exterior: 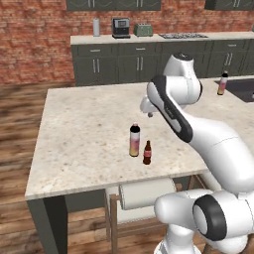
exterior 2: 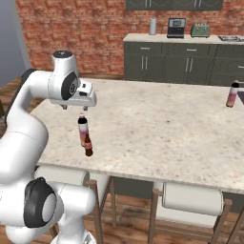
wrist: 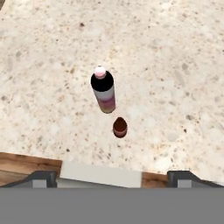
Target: Place the large bottle from the dining counter next to the other large bottle outside the sink, and place the small bottle from the dining counter next to the other small bottle inside the sink.
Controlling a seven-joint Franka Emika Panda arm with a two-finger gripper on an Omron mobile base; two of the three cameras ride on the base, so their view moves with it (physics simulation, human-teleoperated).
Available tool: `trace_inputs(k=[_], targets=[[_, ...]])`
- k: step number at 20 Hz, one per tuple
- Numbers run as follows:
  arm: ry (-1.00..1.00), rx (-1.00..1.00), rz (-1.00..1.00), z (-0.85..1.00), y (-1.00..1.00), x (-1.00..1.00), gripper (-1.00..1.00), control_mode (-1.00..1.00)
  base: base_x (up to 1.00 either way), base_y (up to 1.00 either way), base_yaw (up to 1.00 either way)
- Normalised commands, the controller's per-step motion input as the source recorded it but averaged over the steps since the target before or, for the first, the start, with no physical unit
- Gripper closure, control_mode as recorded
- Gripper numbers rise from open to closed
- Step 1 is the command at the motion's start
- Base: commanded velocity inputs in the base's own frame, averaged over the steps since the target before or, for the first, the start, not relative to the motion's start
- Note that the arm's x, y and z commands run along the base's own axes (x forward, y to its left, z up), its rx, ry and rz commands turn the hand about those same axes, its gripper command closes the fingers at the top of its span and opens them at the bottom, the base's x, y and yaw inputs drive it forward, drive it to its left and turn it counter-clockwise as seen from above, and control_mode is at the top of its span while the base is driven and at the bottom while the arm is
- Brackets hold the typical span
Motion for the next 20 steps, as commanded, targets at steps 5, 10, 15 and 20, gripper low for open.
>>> trace_inputs(k=[5,10,15,20], targets=[[0.07,0.00,0.00,0.00,0.25,0.42,-1.00,-1.00,0.00,0.00,0.00],[0.04,0.00,0.00,-0.22,0.21,0.25,-1.00,-1.00,0.00,0.00,0.00],[0.02,0.00,0.00,-0.31,0.15,0.25,-1.00,-1.00,0.00,0.00,0.00],[0.00,-0.02,0.00,-0.21,0.00,0.26,-1.00,-1.00,0.00,0.00,0.00]])
